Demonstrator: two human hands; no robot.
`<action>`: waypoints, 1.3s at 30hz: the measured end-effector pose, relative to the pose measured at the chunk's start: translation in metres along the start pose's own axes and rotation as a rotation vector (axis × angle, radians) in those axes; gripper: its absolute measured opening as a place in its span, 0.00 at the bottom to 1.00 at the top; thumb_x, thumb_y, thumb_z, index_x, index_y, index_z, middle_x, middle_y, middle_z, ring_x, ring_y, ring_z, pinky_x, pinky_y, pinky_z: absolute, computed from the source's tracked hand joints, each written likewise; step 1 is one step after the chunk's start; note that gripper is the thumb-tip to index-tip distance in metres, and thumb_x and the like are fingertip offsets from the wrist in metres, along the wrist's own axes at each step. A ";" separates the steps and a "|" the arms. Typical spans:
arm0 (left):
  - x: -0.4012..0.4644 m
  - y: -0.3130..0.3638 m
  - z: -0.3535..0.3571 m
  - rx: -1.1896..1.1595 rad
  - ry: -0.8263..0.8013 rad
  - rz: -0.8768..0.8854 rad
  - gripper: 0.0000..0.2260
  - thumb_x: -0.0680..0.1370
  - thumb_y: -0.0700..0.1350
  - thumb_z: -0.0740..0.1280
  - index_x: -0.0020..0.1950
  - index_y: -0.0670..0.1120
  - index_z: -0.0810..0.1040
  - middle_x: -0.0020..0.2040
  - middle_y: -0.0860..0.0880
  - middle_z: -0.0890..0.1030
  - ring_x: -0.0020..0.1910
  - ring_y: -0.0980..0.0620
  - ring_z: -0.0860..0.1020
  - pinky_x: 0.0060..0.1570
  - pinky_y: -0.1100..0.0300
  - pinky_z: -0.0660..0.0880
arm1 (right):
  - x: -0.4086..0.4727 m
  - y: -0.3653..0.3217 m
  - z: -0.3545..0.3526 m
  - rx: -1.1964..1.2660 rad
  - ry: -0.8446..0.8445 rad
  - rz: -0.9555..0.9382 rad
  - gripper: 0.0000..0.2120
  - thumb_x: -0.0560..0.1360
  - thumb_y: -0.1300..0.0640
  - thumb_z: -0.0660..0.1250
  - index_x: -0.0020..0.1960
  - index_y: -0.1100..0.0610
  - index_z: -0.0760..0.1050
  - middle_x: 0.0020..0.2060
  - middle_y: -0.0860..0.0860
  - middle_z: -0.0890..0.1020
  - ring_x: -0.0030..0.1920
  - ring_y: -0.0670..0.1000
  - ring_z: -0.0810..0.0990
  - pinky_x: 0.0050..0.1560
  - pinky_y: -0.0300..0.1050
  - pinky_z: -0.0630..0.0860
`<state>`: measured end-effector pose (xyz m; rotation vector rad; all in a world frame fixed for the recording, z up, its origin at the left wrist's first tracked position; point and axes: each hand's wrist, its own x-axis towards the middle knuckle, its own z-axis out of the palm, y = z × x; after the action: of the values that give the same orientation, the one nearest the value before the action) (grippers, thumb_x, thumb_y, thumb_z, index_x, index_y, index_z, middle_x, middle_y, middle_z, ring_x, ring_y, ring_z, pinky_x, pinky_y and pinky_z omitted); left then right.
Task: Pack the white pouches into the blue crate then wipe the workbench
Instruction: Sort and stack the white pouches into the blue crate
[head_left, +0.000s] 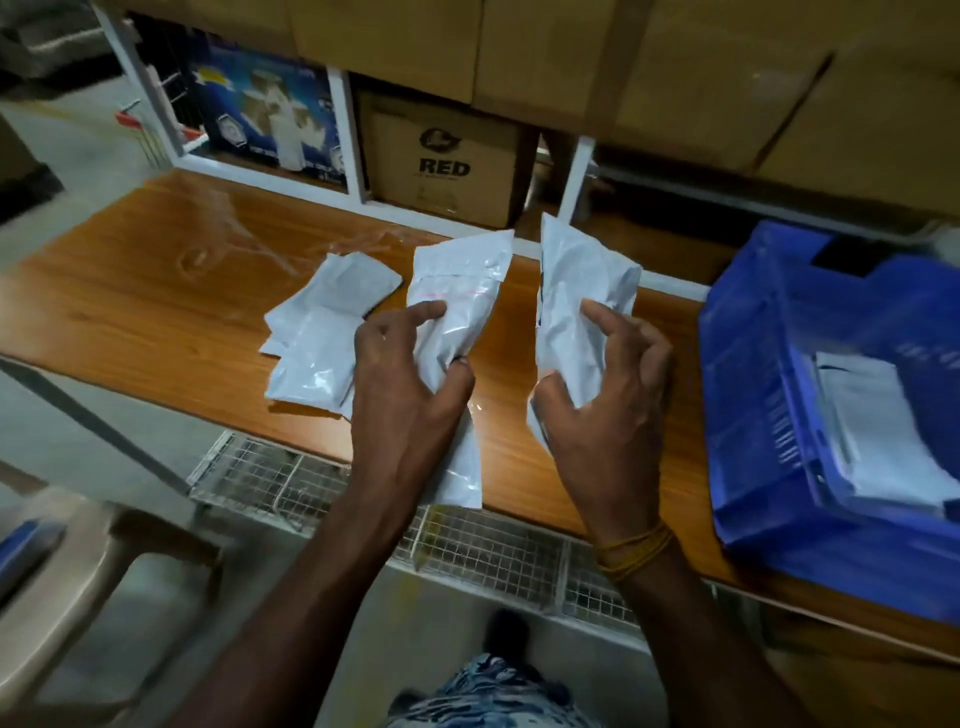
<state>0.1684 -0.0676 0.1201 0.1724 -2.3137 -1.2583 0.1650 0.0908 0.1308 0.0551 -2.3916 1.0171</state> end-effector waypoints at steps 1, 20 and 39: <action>-0.005 0.011 0.005 -0.029 -0.009 0.008 0.21 0.74 0.46 0.71 0.65 0.56 0.72 0.65 0.51 0.71 0.61 0.66 0.66 0.54 0.82 0.60 | -0.001 0.003 -0.012 -0.002 0.017 0.003 0.30 0.69 0.46 0.63 0.70 0.50 0.69 0.65 0.53 0.67 0.66 0.53 0.69 0.64 0.39 0.67; -0.043 0.220 0.248 -0.255 -0.275 0.113 0.21 0.75 0.46 0.70 0.67 0.54 0.72 0.65 0.52 0.70 0.55 0.66 0.65 0.49 0.85 0.60 | 0.081 0.205 -0.231 -0.188 0.235 0.105 0.29 0.70 0.54 0.69 0.70 0.50 0.69 0.64 0.55 0.67 0.66 0.57 0.69 0.67 0.45 0.65; -0.027 0.187 0.478 0.406 -0.691 -0.222 0.29 0.77 0.64 0.62 0.68 0.43 0.71 0.68 0.35 0.67 0.66 0.32 0.70 0.66 0.41 0.69 | 0.150 0.412 -0.182 -0.487 -0.379 0.529 0.29 0.71 0.52 0.69 0.71 0.52 0.67 0.71 0.63 0.58 0.69 0.68 0.62 0.67 0.61 0.66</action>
<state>-0.0149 0.4067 0.0474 0.1480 -3.2173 -1.0327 0.0226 0.5341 0.0375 -0.6420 -3.0292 0.6364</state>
